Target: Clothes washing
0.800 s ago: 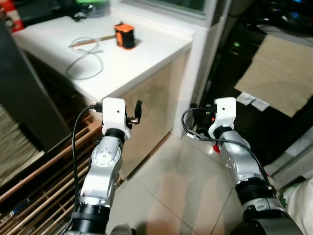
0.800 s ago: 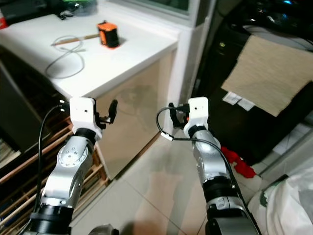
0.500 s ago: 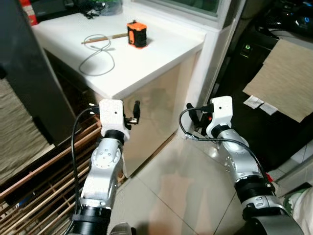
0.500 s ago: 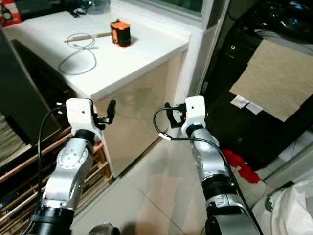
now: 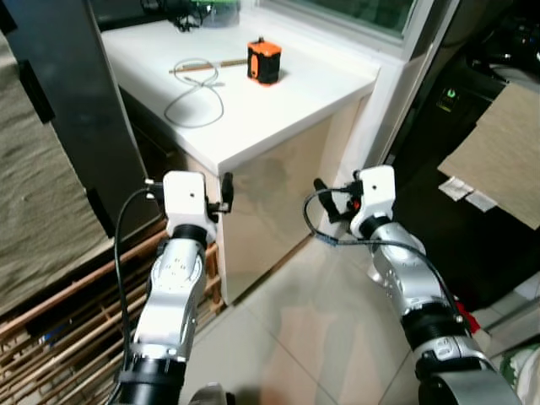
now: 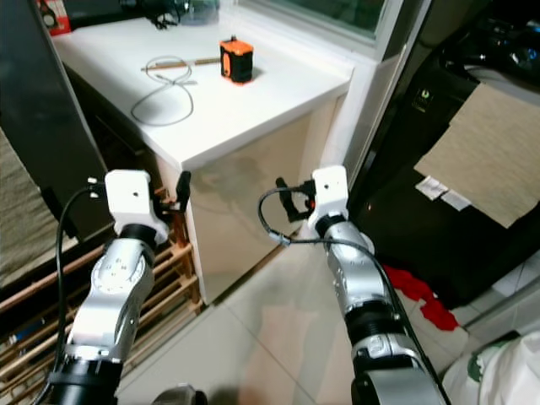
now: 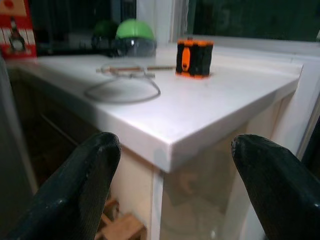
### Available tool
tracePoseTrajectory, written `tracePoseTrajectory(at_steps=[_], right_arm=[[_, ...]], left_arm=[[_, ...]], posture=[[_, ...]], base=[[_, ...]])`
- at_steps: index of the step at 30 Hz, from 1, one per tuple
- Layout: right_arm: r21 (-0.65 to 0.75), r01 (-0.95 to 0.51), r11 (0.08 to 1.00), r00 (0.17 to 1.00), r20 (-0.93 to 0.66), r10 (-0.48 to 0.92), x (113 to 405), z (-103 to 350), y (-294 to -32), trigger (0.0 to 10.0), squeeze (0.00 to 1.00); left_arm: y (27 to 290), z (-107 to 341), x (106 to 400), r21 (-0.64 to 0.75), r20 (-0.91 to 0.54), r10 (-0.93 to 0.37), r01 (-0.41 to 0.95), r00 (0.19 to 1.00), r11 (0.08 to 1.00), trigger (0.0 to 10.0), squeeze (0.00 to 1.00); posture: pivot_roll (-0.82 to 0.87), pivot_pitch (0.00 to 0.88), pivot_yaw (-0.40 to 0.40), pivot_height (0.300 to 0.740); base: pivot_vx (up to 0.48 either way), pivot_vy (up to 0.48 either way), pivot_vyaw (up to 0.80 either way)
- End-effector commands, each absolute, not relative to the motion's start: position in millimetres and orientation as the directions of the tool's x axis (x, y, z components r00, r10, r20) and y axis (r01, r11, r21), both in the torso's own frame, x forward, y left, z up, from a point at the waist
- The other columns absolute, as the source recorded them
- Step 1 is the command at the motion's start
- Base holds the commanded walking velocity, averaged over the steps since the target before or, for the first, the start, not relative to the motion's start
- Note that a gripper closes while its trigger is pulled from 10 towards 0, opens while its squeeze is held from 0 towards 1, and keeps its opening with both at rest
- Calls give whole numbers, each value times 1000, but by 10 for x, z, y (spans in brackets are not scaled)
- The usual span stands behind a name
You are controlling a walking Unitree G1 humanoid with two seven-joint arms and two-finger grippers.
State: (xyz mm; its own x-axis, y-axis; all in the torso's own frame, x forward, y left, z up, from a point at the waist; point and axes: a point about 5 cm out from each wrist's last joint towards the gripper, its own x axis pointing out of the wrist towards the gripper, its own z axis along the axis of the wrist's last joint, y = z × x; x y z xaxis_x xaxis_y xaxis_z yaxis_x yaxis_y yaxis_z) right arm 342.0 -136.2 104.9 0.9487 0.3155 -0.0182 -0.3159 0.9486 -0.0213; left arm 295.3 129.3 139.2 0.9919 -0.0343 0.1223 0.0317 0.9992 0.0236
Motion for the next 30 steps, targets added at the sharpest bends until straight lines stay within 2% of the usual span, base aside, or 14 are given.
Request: tracePoseTrajectory(at_steps=[1, 6, 10, 11, 14, 15, 17, 21, 30], right_arm=[[-17, -307, 952, 952, -8, 306, 3427, 1059, -1419, 10000, 639], [-9, -298, 955, 954, -27, 298, 3438, 1032, -1436, 10000, 643], [8, -254, 967, 966, -39, 255, 3468, 1028, -1472, 10000, 576], [6, -215, 977, 976, -32, 215, 3469, 1032, -1526, 10000, 553], [0, -186, 983, 982, -21, 186, 3452, 1029, -1587, 10000, 553], [-5, -143, 990, 990, -9, 143, 3399, 997, -1691, 10000, 549], [-6, -122, 992, 992, -8, 122, 3360, 967, -1742, 10000, 553], [-17, -116, 993, 992, -58, 115, 3210, 781, -1809, 10000, 553], [-30, -133, 991, 989, -76, 130, 3143, 707, -1737, 10000, 557]], left_arm=[[1246, 1484, 2934, 42, 176, -45, 38, 983, 998, 10000, 0], [1309, 1469, 2929, 68, 165, 23, -35, 986, 997, 10000, 0], [1363, 1405, 2965, 67, 116, 77, -85, 990, 994, 10000, 0], [1445, 1351, 2959, 73, 85, 109, -116, 990, 991, 10000, 0], [1548, 1294, 2929, 85, 54, 134, -138, 990, 987, 10000, 0], [1678, 1146, 2828, 109, -22, 137, -134, 990, 985, 10000, 0], [1721, 1035, 2757, 120, -80, 127, -117, 989, 986, 10000, 0], [1622, 816, 2661, 129, -170, 57, -36, 984, 991, 10000, 0], [1573, 821, 2682, 112, -164, 49, -31, 985, 993, 10000, 0]], posture=[[-5, 0, -57, 740], [-7, 0, -50, 740], [-11, 0, -44, 740], [-15, 0, -41, 740], [-17, 0, -41, 740], [-22, 0, -35, 740], [-25, 0, -33, 740], [-25, 0, -34, 740], [-41, 0, -21, 740]], base=[[382, 289, 494], [299, 373, 495], [0, 0, 298], [0, 0, 0], [0, 0, 0], [0, 0, 0], [0, 0, 0], [0, 0, 0], [0, 0, 0]])
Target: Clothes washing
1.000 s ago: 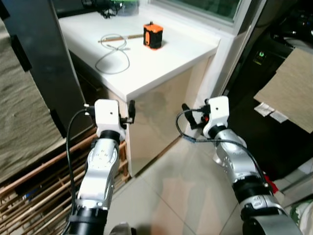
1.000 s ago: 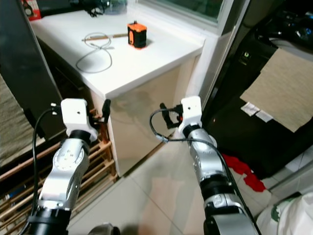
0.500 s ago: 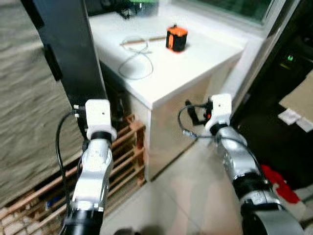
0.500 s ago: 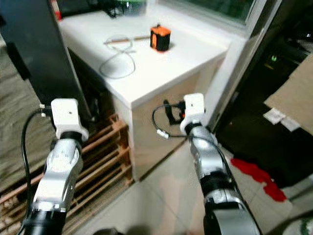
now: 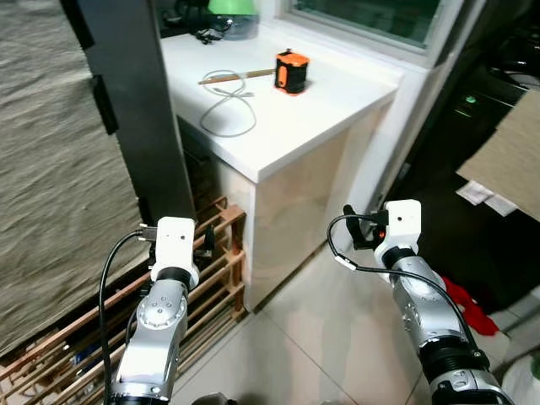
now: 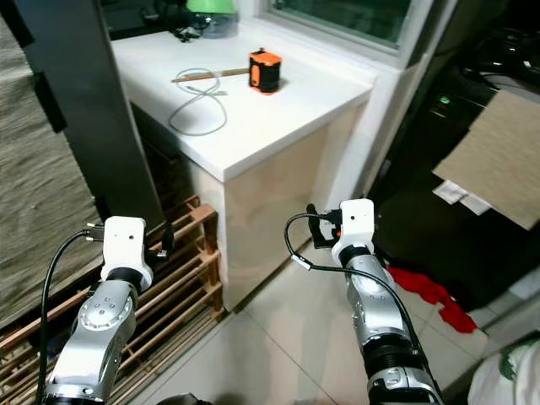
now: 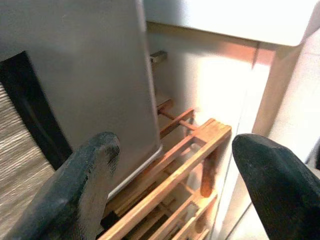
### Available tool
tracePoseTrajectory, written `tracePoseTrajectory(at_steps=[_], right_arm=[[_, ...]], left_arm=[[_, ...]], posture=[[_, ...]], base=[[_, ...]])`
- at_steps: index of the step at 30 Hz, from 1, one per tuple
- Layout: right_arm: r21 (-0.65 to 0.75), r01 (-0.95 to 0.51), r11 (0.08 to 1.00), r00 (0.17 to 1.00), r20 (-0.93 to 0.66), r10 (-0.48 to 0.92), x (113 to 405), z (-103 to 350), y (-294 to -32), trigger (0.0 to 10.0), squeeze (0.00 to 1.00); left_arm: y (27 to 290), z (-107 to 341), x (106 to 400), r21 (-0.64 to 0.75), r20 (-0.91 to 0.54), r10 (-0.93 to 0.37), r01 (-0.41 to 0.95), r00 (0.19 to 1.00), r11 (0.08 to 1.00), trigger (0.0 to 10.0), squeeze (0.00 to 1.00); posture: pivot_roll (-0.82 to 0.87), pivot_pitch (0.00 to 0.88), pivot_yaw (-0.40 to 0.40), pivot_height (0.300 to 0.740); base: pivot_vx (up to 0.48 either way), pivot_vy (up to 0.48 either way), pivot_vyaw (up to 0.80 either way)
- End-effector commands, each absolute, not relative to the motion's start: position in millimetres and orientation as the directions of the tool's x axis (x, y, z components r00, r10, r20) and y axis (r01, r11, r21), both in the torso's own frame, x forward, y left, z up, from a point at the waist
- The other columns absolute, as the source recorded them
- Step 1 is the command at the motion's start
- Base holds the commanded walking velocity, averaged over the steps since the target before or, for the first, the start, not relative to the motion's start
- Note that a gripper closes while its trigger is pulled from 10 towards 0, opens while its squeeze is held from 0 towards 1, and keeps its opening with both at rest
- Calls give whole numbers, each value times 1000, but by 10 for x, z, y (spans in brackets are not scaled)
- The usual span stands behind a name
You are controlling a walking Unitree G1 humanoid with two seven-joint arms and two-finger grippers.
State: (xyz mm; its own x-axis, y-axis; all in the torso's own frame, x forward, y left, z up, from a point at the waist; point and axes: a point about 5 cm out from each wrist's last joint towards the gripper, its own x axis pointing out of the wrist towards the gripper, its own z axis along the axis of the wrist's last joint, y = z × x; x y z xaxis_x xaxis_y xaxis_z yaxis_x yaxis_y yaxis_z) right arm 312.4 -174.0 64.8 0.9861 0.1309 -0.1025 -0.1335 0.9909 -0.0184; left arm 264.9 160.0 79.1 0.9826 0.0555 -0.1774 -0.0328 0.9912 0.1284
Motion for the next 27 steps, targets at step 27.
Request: tracePoseTrajectory(at_steps=[27], right_arm=[[-27, -167, 986, 982, -96, 163, 2863, 561, -1790, 10000, 576]], left_arm=[[1907, 490, 2365, 20, -111, -35, 37, 993, 999, 10000, 0]], posture=[[-59, 0, -11, 740]], base=[[0, 0, 0]])
